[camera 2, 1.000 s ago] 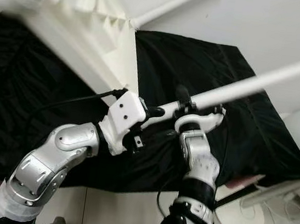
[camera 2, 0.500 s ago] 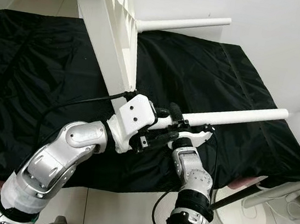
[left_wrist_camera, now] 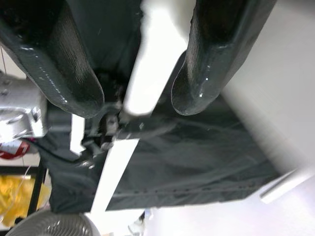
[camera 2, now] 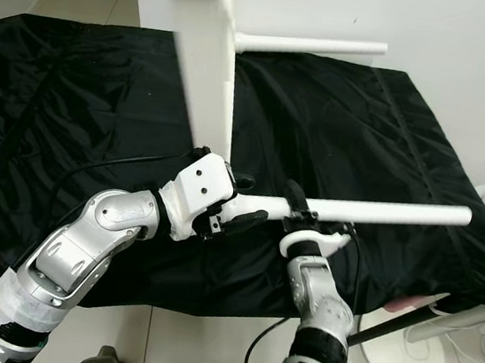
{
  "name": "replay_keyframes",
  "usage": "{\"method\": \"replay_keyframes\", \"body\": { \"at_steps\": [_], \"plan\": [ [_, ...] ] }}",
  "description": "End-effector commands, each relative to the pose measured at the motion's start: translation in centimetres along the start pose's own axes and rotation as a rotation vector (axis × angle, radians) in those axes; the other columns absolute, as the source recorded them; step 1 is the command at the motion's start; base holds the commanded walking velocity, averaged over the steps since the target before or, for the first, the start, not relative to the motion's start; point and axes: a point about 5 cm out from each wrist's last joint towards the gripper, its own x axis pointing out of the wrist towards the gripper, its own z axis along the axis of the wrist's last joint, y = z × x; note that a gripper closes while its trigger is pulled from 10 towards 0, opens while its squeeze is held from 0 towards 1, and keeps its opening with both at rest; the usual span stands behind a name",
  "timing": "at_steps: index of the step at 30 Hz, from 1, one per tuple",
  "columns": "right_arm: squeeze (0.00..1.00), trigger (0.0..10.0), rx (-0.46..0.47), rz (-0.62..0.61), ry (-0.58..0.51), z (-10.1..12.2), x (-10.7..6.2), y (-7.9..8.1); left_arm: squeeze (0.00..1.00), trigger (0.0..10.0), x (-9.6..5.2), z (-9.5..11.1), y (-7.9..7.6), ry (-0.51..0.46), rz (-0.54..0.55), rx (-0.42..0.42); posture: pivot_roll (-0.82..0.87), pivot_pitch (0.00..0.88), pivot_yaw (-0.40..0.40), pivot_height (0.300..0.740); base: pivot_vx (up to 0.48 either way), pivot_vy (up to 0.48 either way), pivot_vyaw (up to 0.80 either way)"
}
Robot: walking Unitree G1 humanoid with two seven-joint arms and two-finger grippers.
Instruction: Building children table
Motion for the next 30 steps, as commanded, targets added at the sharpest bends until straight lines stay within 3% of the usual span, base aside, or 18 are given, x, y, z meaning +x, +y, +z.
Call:
{"method": "replay_keyframes", "body": {
  "at_steps": [1, 3, 16, 17, 25, 26, 30],
  "plan": [
    [0.00, 10.0, 0.123, 0.059, -0.051, -0.5, -0.6, -0.2, 0.00, 10.0, 0.1, 0.0, -0.4, -0.005, -0.022, 0.008, 0.00, 0.077, -0.008, 0.740, 0.000, 0.000, 0.00],
    [0.00, 10.0, 0.143, 0.076, -0.066, -0.4, -0.8, -0.3, 0.00, 10.0, 0.1, -0.1, -0.5, -0.001, -0.024, 0.009, 0.00, 0.075, -0.005, 0.740, 0.000, 0.000, 0.00],
    [0.00, 10.0, 0.028, 0.101, -0.014, -0.6, -1.9, -0.2, 0.00, 10.0, 0.3, -0.7, 1.1, 0.000, -0.015, 0.054, -0.01, 0.076, 0.007, 0.740, 0.000, 0.000, 0.00],
    [1.00, 10.0, 0.014, 0.100, -0.011, -0.6, -2.1, -0.1, 0.00, 10.0, 0.3, -0.7, 1.2, -0.002, -0.014, 0.054, -0.01, 0.078, 0.008, 0.740, 0.000, 0.000, 0.00],
    [1.00, 10.0, -0.026, 0.111, 0.027, -0.7, -3.2, 0.5, 0.00, 10.0, 0.2, -0.7, 1.4, -0.003, -0.011, 0.058, -0.01, 0.087, 0.008, 0.740, 0.000, 0.000, 0.00],
    [0.00, 10.0, -0.036, 0.109, 0.038, -0.6, -3.6, 0.6, 0.00, 10.0, 0.2, -0.7, 1.5, -0.002, -0.009, 0.060, -0.01, 0.092, 0.007, 0.740, 0.000, 0.000, 0.00],
    [0.00, 10.0, -0.050, 0.086, 0.041, -0.4, -3.9, 0.6, 0.00, 10.0, 0.1, -0.6, 1.6, -0.002, -0.006, 0.061, -0.01, 0.095, 0.006, 0.740, 0.000, 0.000, 0.00]
  ]
}}
